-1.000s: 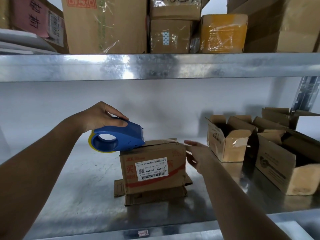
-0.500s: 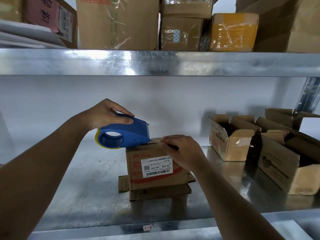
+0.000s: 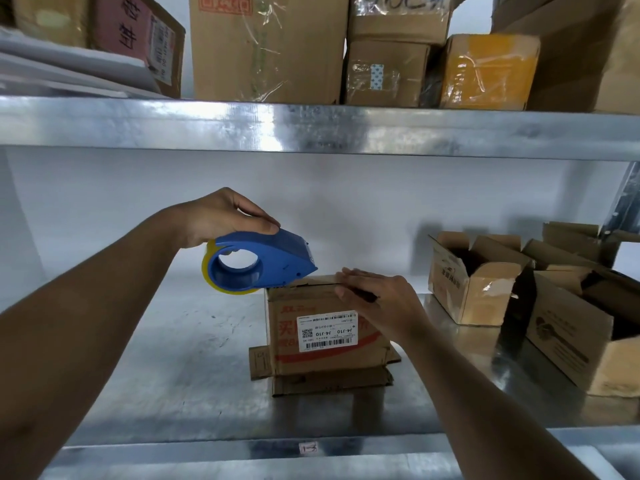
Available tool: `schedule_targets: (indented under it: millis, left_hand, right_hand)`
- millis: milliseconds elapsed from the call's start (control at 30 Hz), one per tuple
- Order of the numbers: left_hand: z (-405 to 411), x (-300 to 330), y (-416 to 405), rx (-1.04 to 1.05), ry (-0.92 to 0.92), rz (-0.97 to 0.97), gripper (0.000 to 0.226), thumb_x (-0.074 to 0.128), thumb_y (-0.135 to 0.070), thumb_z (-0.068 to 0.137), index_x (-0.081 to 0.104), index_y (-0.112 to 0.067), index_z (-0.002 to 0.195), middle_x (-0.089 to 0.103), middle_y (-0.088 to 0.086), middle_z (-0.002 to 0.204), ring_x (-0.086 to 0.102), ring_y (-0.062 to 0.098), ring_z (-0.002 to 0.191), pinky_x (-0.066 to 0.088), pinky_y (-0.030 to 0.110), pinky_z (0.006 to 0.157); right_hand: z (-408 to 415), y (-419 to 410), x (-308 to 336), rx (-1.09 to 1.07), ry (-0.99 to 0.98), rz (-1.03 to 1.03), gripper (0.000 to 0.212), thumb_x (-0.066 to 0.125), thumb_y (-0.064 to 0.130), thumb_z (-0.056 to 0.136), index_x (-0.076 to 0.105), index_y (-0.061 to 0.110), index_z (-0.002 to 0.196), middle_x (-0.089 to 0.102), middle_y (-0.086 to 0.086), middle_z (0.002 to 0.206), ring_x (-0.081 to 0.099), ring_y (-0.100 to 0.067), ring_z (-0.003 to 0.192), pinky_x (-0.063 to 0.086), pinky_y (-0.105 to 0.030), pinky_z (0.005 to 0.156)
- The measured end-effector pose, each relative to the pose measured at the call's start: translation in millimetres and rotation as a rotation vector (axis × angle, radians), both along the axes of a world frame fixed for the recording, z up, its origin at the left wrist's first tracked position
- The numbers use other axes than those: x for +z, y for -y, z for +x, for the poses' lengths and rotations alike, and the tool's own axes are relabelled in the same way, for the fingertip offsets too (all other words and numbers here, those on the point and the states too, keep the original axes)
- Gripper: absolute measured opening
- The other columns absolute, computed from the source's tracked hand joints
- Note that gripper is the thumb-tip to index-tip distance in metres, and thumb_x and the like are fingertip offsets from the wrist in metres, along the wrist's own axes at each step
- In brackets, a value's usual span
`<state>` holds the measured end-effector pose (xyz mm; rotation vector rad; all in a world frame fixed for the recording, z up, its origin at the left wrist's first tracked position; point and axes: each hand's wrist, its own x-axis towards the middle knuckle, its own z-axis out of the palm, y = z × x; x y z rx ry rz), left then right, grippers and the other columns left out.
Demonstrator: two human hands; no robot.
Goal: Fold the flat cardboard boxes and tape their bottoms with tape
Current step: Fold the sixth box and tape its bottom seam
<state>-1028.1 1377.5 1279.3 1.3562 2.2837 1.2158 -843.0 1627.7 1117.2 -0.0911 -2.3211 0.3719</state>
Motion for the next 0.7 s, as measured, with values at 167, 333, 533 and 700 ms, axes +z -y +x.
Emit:
schedule_targets:
  millis: [167,333,533,700]
  left_hand:
    - [-4.9,1.9,7.2,0.018,-0.022,-0.017,0.015,0.08,-0.023,0.09,0.083,-0.019,0.104,0.079,0.001,0.087,0.069,0.003,0.065,0.05,0.015,0.051]
    - [-16.1,-4.3,25.7,0.038,-0.029,-0.034,0.017,0.08,-0.029,0.089,0.083,-0.025,0.105,0.08,0.001,0.095,0.073,0.01,0.077,0.053,0.018,0.059]
    - [-26.2,-18.1,41.1,0.027,-0.021,-0.002,0.03,0.085,-0.041,0.078,0.083,-0.028,0.105,0.08,0.0,0.098,0.076,0.017,0.086,0.056,0.019,0.064]
    - [-43.9,-38.2,59.4,0.02,-0.018,0.052,0.09,0.085,-0.086,0.032,0.083,-0.034,0.105,0.081,-0.001,0.098,0.077,0.019,0.088,0.06,0.025,0.073]
  right_hand:
    - [0.0,-0.6,1.9,0.002,0.011,0.007,0.056,0.047,0.072,0.099,0.069,0.035,0.134,0.066,0.014,0.136,0.062,0.006,0.122,0.054,-0.013,0.092]
    - [-2.8,-1.0,2.4,-0.023,0.028,0.018,0.061,0.04,0.076,0.097,0.07,0.036,0.132,0.068,0.015,0.133,0.064,0.003,0.12,0.058,-0.02,0.087]
    - [-2.3,-2.6,4.3,-0.021,0.045,0.001,0.056,0.042,0.073,0.098,0.073,0.036,0.128,0.07,0.018,0.128,0.057,0.004,0.13,0.058,-0.028,0.094]
    - [-2.8,0.0,6.1,-0.048,0.038,-0.002,0.052,0.046,0.069,0.098,0.075,0.035,0.124,0.073,0.019,0.123,0.057,0.005,0.128,0.058,-0.024,0.092]
